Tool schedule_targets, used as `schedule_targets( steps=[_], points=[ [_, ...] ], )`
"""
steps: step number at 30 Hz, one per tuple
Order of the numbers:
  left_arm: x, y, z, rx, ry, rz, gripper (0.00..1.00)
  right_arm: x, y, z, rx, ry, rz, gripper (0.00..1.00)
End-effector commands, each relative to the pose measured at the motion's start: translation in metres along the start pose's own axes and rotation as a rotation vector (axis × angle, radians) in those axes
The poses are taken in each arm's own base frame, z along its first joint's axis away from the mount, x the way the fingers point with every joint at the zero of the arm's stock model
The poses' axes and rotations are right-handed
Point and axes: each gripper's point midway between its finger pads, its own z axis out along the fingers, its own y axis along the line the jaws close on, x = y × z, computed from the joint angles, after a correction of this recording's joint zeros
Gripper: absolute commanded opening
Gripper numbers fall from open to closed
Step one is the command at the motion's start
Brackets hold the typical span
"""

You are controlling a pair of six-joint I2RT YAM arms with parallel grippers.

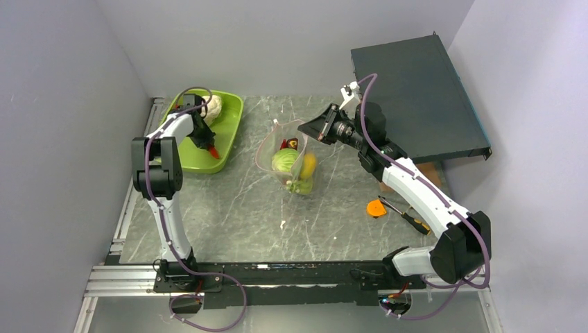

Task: Place the food in the zip-top bag and seal the zipper
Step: Pick up the fake vegetable from the bin.

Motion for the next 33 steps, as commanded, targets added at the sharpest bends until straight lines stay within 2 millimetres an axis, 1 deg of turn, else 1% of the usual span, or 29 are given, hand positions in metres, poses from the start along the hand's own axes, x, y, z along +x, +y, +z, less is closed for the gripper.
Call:
schedule_targets(
  steps=[1, 3, 4, 7, 10, 12, 14, 15, 16, 17, 19, 21, 23, 24, 25, 28, 30, 31, 33],
  points=[
    [-0.023, 0.003, -0.025, 0.013, -0.051, -0.019, 0.00, -0.023, 0.013, -0.001, -0.003, -0.064, -0.025, 0.00],
    [-0.043, -0.008, -0.049, 0.092, -0.108, -0.003, 0.00, -0.022, 0.010, 0.001, 0.012, -0.059, -0.026, 0.00],
    [-0.050, -0.015, -0.061, 0.141, -0.123, 0.016, 0.00, -0.021, 0.006, 0.003, 0.022, -0.054, -0.026, 0.00],
    [-0.058, -0.036, -0.098, 0.277, -0.144, 0.065, 0.00, -0.020, 0.003, 0.008, 0.026, -0.043, -0.023, 0.00],
    [-0.068, -0.044, -0.127, 0.348, -0.226, 0.100, 0.00, -0.024, 0.006, 0.011, 0.022, -0.038, -0.025, 0.00],
    [-0.074, -0.041, -0.136, 0.364, -0.233, 0.099, 0.00, -0.028, 0.014, 0.014, 0.002, -0.039, -0.043, 0.00],
    [-0.080, -0.037, -0.135, 0.389, -0.208, 0.089, 0.00, -0.032, 0.023, 0.017, -0.025, -0.041, -0.089, 0.00],
    [-0.086, -0.034, -0.136, 0.410, -0.202, 0.078, 0.00, -0.034, 0.025, 0.019, -0.029, -0.042, -0.113, 0.00],
    [-0.094, -0.032, -0.136, 0.429, -0.206, 0.074, 0.00, -0.032, 0.021, 0.022, -0.006, -0.021, -0.111, 0.00],
    [-0.100, -0.026, -0.134, 0.433, -0.210, 0.072, 0.00, -0.033, 0.020, 0.024, 0.000, -0.013, -0.118, 0.00],
    [-0.109, -0.014, -0.130, 0.426, -0.214, 0.075, 0.00, -0.035, 0.022, 0.027, 0.003, -0.006, -0.119, 0.00],
    [-0.116, -0.010, -0.132, 0.445, -0.221, 0.073, 0.00, -0.039, 0.025, 0.030, 0.005, -0.005, -0.107, 0.00],
    [-0.117, -0.013, -0.138, 0.453, -0.238, 0.089, 0.00, -0.042, 0.028, 0.031, 0.009, 0.009, -0.117, 0.00],
    [-0.116, -0.015, -0.141, 0.458, -0.249, 0.098, 0.00, -0.044, 0.034, 0.032, 0.000, 0.013, -0.137, 0.00],
    [-0.113, -0.020, -0.146, 0.468, -0.252, 0.107, 0.00, -0.042, 0.034, 0.032, 0.001, 0.020, -0.157, 0.00],
    [-0.105, -0.036, -0.165, 0.520, -0.261, 0.119, 0.00, -0.026, 0.019, 0.036, 0.025, 0.055, -0.184, 0.00],
    [-0.099, -0.046, -0.185, 0.567, -0.283, 0.121, 0.00, -0.018, 0.011, 0.036, 0.032, 0.041, -0.183, 0.00],
    [-0.096, -0.049, -0.194, 0.585, -0.287, 0.127, 0.00, -0.013, 0.007, 0.037, 0.035, 0.040, -0.176, 0.00],
    [-0.089, -0.052, -0.208, 0.574, -0.312, 0.164, 0.00, -0.009, 0.005, 0.037, 0.035, 0.046, -0.168, 0.00]
  ],
)
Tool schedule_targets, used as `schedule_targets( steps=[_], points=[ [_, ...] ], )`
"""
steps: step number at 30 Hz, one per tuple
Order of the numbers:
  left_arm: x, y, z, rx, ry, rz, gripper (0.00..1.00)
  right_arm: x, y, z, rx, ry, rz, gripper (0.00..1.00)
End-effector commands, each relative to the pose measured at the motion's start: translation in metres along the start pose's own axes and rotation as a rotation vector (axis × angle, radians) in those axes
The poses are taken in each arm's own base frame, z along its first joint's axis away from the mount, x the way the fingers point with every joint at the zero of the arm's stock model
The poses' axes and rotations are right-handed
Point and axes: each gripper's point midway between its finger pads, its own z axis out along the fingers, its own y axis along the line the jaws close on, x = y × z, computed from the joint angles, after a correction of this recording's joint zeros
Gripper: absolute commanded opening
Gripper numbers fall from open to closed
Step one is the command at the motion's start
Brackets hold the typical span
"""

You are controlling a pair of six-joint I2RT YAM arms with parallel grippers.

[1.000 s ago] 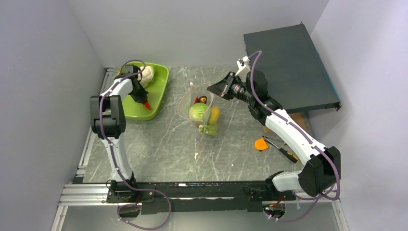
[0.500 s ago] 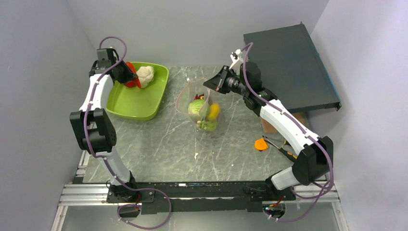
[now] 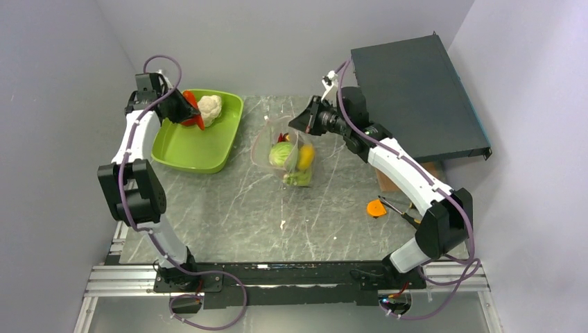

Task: Place the food in the zip-top bag and seal the zipper
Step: Pick up the fake vegetable from the bin, then place the fake vegetable in the zipper food storage bag.

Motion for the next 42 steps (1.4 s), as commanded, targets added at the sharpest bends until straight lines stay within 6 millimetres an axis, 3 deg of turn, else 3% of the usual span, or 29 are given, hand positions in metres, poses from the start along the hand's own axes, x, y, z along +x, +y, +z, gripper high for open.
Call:
schedule_targets(
  steps=[1, 6, 9, 13, 16, 18, 21, 31, 33, 36, 42],
  points=[
    [-0.012, -0.061, -0.055, 0.119, -0.103, 0.114, 0.00, -0.005, 0.014, -0.006, -0.046, -0.046, -0.051, 0.00],
    [0.036, -0.120, -0.102, 0.223, -0.050, 0.211, 0.00, -0.015, 0.019, -0.018, -0.016, -0.076, -0.153, 0.00],
    [0.075, -0.159, -0.146, 0.342, -0.016, 0.255, 0.00, -0.017, 0.023, -0.026, -0.009, -0.090, -0.171, 0.00],
    [0.140, -0.214, -0.210, 0.633, 0.055, 0.340, 0.00, -0.011, 0.029, -0.033, -0.034, -0.098, -0.158, 0.00],
    [0.181, -0.235, -0.239, 0.775, 0.073, 0.403, 0.00, -0.008, 0.038, -0.037, -0.076, -0.095, -0.126, 0.00],
    [0.193, -0.243, -0.246, 0.789, -0.032, 0.465, 0.00, -0.006, 0.043, -0.038, -0.101, -0.087, -0.098, 0.00],
    [0.199, -0.256, -0.261, 0.862, -0.201, 0.494, 0.00, -0.005, 0.051, -0.038, -0.139, -0.078, -0.038, 0.00],
    [0.189, -0.283, -0.278, 0.911, -0.403, 0.541, 0.00, -0.010, 0.096, -0.047, -0.337, -0.048, 0.111, 0.00],
    [0.181, -0.276, -0.280, 0.912, -0.469, 0.480, 0.01, -0.010, 0.100, -0.048, -0.360, -0.041, 0.128, 0.00],
    [0.176, -0.268, -0.281, 0.902, -0.508, 0.412, 0.11, -0.009, 0.105, -0.049, -0.393, -0.027, 0.145, 0.00],
    [0.181, -0.259, -0.260, 0.837, -0.481, 0.373, 0.16, -0.005, 0.104, -0.047, -0.410, -0.016, 0.184, 0.00]
  ],
)
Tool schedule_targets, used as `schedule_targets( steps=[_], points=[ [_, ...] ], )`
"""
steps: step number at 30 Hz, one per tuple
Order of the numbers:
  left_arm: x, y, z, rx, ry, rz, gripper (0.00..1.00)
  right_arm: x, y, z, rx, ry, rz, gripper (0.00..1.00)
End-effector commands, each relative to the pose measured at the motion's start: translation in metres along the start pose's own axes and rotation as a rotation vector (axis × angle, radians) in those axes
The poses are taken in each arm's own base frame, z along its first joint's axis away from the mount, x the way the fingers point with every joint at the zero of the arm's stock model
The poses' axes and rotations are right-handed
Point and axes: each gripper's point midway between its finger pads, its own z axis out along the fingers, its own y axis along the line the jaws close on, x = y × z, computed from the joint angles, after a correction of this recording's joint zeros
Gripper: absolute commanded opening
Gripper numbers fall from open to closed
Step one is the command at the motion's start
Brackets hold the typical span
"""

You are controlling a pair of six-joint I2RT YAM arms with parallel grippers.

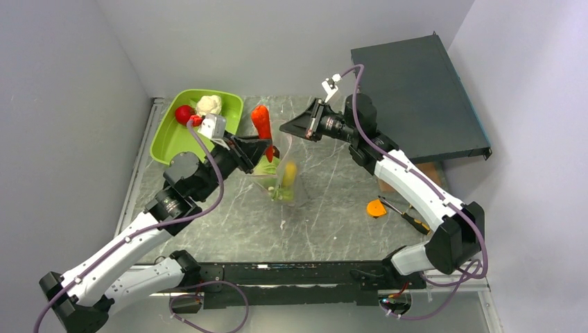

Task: Place the food in the zip-top bag and seal the zipper
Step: Place the fake vegetable in the zipper food storage bag.

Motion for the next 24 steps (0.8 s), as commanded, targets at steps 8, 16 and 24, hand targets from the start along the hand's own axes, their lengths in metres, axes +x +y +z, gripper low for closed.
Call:
schedule_targets(
  steps=[8, 16, 24],
  points=[
    [0.033, 0.009, 0.016, -0.019, 0.024, -0.136, 0.20, -0.011, 0.032, 0.000, -0.145, -0.033, 0.024, 0.00],
    [0.048, 0.010, 0.013, 0.001, 0.034, -0.157, 0.56, -0.013, 0.033, 0.002, -0.146, -0.039, 0.032, 0.00],
    [0.055, 0.004, 0.009, 0.022, 0.098, -0.157, 0.68, -0.012, 0.029, 0.006, -0.151, -0.033, 0.054, 0.00]
  ],
)
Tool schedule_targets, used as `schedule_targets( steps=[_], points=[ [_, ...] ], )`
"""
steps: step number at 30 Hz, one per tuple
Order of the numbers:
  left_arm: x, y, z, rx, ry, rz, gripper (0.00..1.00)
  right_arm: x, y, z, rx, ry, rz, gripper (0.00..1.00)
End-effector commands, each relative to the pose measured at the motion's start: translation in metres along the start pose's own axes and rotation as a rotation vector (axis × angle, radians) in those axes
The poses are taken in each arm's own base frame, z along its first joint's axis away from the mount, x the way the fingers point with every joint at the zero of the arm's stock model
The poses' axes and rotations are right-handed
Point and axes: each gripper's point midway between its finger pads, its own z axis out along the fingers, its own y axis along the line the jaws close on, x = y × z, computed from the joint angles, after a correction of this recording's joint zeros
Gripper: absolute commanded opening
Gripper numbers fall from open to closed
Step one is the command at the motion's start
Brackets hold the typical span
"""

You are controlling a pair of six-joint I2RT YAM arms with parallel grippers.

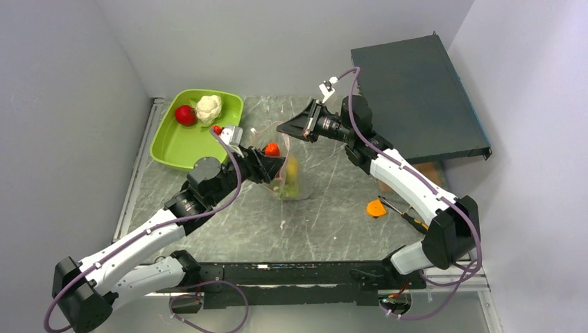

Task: Place the food in the zip-top bag and seal the zipper
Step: Place the fake vegetable in the zipper food storage bag.

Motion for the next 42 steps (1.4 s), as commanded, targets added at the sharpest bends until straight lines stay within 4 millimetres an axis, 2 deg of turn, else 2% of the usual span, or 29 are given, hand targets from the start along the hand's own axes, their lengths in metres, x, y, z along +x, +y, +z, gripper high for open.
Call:
schedule_targets(
  steps=[1, 6, 7, 10, 13, 16, 18, 21, 28, 29, 32, 34, 37, 42],
  points=[
    [-0.017, -0.021, -0.005, 0.061, -0.013, 0.009, 0.68, -0.012, 0.034, -0.003, -0.121, -0.037, -0.047, 0.00],
    [-0.011, -0.015, -0.010, 0.030, 0.036, 0.033, 0.61, -0.011, 0.031, -0.002, -0.116, -0.036, -0.041, 0.00],
    [-0.009, -0.013, -0.009, 0.017, 0.053, 0.037, 0.58, -0.011, 0.031, -0.002, -0.116, -0.035, -0.040, 0.00],
    [-0.005, -0.010, -0.009, -0.009, 0.085, 0.042, 0.35, -0.011, 0.031, -0.002, -0.115, -0.036, -0.041, 0.00],
    [-0.005, -0.012, -0.009, -0.005, 0.095, 0.022, 0.17, -0.011, 0.030, -0.003, -0.108, -0.039, -0.046, 0.00],
    [0.000, -0.012, -0.009, -0.007, 0.125, 0.012, 0.14, -0.010, 0.029, -0.003, -0.108, -0.036, -0.045, 0.00],
    [-0.001, -0.015, -0.007, -0.004, 0.144, 0.014, 0.18, -0.010, 0.030, -0.003, -0.109, -0.035, -0.045, 0.00],
    [-0.005, -0.014, -0.009, -0.032, 0.167, 0.026, 0.36, -0.009, 0.031, -0.004, -0.108, -0.034, -0.052, 0.00],
    [-0.029, -0.016, -0.028, -0.097, 0.184, 0.058, 0.43, -0.008, 0.022, -0.007, -0.066, -0.047, -0.085, 0.00],
    [-0.034, -0.017, -0.033, -0.104, 0.186, 0.072, 0.47, -0.009, 0.021, -0.008, -0.061, -0.051, -0.090, 0.00],
    [-0.056, -0.006, -0.047, -0.190, 0.146, 0.133, 0.71, -0.009, 0.019, -0.009, -0.051, -0.053, -0.097, 0.00],
    [-0.070, 0.003, -0.057, -0.253, 0.119, 0.180, 0.84, -0.007, 0.017, -0.009, -0.049, -0.050, -0.098, 0.00],
    [-0.093, 0.030, -0.076, -0.421, 0.076, 0.221, 0.99, -0.006, 0.017, -0.010, -0.048, -0.050, -0.101, 0.00],
    [-0.110, 0.085, -0.098, -0.640, 0.031, 0.261, 1.00, -0.005, 0.014, -0.012, -0.032, -0.056, -0.105, 0.00]
  ],
)
